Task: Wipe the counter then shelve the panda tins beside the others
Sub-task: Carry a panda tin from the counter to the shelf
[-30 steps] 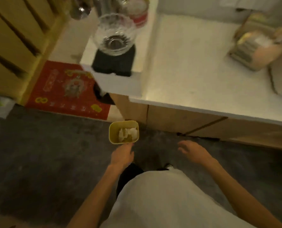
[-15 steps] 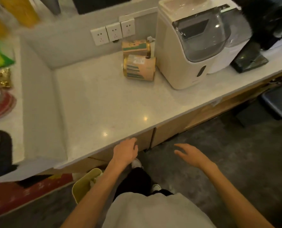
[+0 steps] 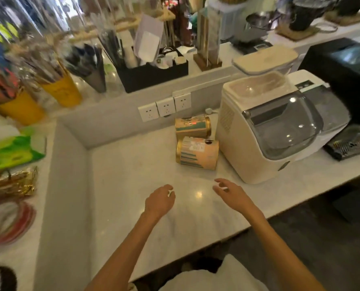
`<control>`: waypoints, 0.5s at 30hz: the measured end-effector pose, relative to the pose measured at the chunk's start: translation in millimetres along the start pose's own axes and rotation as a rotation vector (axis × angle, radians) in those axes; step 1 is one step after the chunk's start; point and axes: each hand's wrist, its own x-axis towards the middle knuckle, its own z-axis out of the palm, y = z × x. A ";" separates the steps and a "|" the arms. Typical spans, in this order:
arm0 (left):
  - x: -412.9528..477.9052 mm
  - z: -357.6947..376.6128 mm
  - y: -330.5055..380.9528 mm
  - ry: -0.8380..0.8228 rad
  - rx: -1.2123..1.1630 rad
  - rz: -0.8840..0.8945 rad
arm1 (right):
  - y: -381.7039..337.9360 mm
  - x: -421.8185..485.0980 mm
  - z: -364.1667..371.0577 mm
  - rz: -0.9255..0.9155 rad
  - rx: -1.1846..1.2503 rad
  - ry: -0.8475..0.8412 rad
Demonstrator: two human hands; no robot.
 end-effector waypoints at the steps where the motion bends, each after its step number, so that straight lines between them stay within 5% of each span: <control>1: 12.8 -7.7 7.1 0.019 -0.041 -0.023 | -7.5 12.7 -6.3 -0.012 -0.007 0.041; 8: 75.3 -19.0 44.9 0.052 -0.431 -0.226 | -58.7 109.2 -39.0 -0.353 -0.229 0.159; 15: 97.8 24.8 96.8 -0.139 -1.007 -0.417 | -106.5 208.2 -38.9 -0.309 -0.388 -0.030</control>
